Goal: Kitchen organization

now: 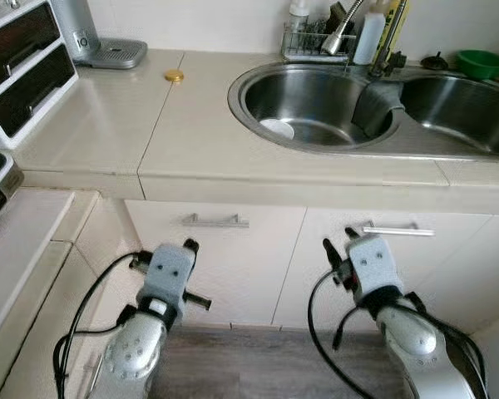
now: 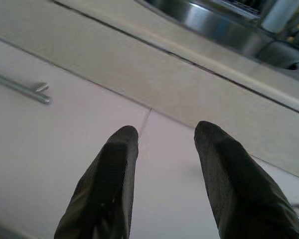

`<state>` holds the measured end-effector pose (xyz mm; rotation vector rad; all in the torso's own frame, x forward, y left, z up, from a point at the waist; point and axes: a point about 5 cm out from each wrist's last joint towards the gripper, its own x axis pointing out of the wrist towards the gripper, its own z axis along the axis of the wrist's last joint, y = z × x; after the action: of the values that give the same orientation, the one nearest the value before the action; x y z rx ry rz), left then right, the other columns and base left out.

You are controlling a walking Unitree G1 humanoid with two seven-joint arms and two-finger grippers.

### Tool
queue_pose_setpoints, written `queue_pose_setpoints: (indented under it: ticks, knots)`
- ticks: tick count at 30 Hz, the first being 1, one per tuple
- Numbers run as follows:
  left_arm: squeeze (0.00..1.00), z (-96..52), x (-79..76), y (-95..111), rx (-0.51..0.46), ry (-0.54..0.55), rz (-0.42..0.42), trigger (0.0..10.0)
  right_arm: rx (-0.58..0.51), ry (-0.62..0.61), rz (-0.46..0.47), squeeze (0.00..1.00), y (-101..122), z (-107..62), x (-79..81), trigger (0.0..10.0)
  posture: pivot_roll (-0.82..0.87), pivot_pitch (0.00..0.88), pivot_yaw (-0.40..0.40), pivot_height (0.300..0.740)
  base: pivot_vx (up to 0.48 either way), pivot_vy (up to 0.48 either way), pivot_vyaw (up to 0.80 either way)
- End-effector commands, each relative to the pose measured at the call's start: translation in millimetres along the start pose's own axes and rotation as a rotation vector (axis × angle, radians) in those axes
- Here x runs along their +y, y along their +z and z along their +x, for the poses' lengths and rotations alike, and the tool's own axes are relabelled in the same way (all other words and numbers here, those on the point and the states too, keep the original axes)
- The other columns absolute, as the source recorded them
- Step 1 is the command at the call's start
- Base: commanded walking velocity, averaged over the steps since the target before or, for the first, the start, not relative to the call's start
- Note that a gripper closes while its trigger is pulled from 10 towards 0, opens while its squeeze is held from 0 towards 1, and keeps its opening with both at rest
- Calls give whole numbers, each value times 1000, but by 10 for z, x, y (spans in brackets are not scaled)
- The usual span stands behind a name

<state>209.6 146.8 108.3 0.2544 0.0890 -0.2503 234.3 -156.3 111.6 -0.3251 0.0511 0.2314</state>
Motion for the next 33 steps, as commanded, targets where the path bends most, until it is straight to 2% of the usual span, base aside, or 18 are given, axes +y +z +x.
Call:
queue_pose_setpoints:
  ticks: [1, 6, 12, 17, 19, 33]
  knots:
    - [0, 3, 25, 55, -28, 6, 15, 10000, 17, -14, 17, 0, -37, -2, -24, 10000, -62, 39, -56, 740, 0, 0, -800]
    - [0, 28, 37, 92, -59, 12, 35, 10000, 6, -30, 21, 0, -10, 14, -38, 10000, -65, 40, -52, 740, 0, 0, -800]
    - [0, 29, 41, 135, -97, -9, -2, 10000, 0, -43, 20, 0, 4, 25, -46, 10000, -65, 44, -51, 740, 0, 0, -800]
    - [0, 38, 56, 175, -127, -5, -2, 10000, -1, -53, 22, 0, 7, 27, -52, 10000, -68, 46, -49, 740, 453, 0, -800]
    - [0, 52, 69, 172, -122, 11, 10, 10000, -3, -59, 24, 0, 8, 29, -59, 10000, -68, 46, -49, 740, 472, 0, -800]
    - [0, 64, 58, 177, -131, -10, 11, 10000, -12, -79, 26, 0, 22, 40, -79, 10000, -69, 51, -46, 740, 0, 0, -800]
